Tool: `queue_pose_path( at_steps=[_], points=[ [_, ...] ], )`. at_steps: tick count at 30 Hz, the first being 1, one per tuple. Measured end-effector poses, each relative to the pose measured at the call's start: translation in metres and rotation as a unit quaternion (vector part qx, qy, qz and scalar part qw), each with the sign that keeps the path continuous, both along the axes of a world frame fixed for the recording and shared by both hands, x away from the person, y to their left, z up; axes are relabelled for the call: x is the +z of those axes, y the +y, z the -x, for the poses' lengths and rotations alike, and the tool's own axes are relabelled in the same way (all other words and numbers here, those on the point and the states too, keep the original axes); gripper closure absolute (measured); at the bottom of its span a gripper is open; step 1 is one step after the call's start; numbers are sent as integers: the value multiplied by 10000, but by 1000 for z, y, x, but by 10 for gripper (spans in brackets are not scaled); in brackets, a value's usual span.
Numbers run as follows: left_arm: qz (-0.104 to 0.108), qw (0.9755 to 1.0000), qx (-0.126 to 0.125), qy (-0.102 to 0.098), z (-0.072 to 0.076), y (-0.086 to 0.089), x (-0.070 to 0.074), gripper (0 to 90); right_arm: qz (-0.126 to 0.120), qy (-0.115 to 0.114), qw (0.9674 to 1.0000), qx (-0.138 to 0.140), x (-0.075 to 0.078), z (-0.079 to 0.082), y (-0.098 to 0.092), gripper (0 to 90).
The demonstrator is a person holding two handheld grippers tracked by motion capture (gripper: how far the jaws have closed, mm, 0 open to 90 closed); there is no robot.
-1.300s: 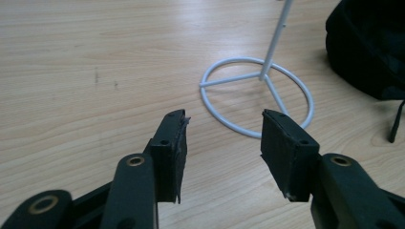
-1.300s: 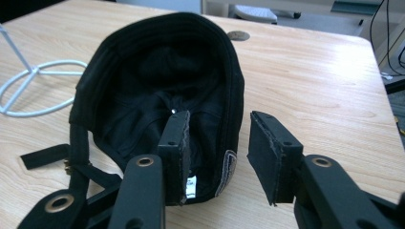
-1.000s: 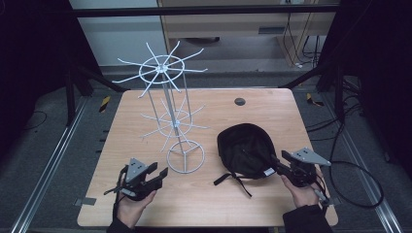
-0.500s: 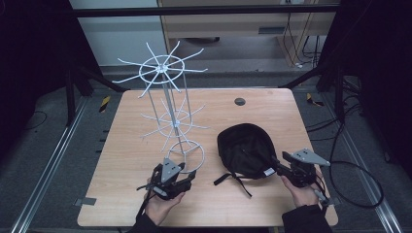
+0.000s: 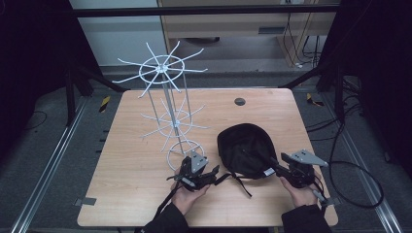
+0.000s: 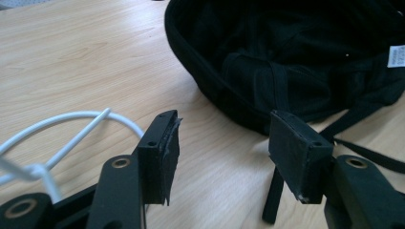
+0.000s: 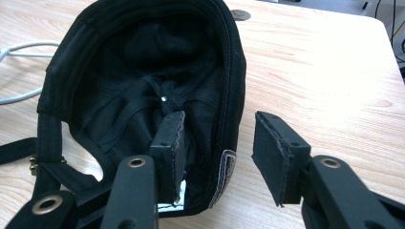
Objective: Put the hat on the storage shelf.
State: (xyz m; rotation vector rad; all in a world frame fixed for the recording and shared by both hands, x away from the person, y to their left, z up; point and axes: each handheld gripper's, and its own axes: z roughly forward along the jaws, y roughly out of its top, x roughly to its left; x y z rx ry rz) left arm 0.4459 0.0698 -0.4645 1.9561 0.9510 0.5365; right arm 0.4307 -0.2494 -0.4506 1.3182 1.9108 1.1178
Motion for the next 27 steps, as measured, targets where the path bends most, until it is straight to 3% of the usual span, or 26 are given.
queue_pose_path(
  at_steps=[3,7,8,15,22,27],
  points=[
    [164,9998,77,84,-10,-9,-5,435,46,-14,10000,19,-2,-1,0,545],
    [73,9998,133,115,-21,-18,-7,438,-22,15,10000,8,-3,-2,-1,543],
    [177,9996,155,153,-22,-21,-8,439,5,0,10000,6,-4,-2,-2,543],
    [288,9990,294,152,-32,-32,-12,465,41,96,9999,18,-8,-3,-1,540],
    [184,9986,340,373,-37,-38,-21,575,66,220,9997,23,-13,-5,-1,548],
    [129,9982,355,475,-40,-37,-23,684,66,347,9994,-15,-16,-8,-3,623]
  ],
)
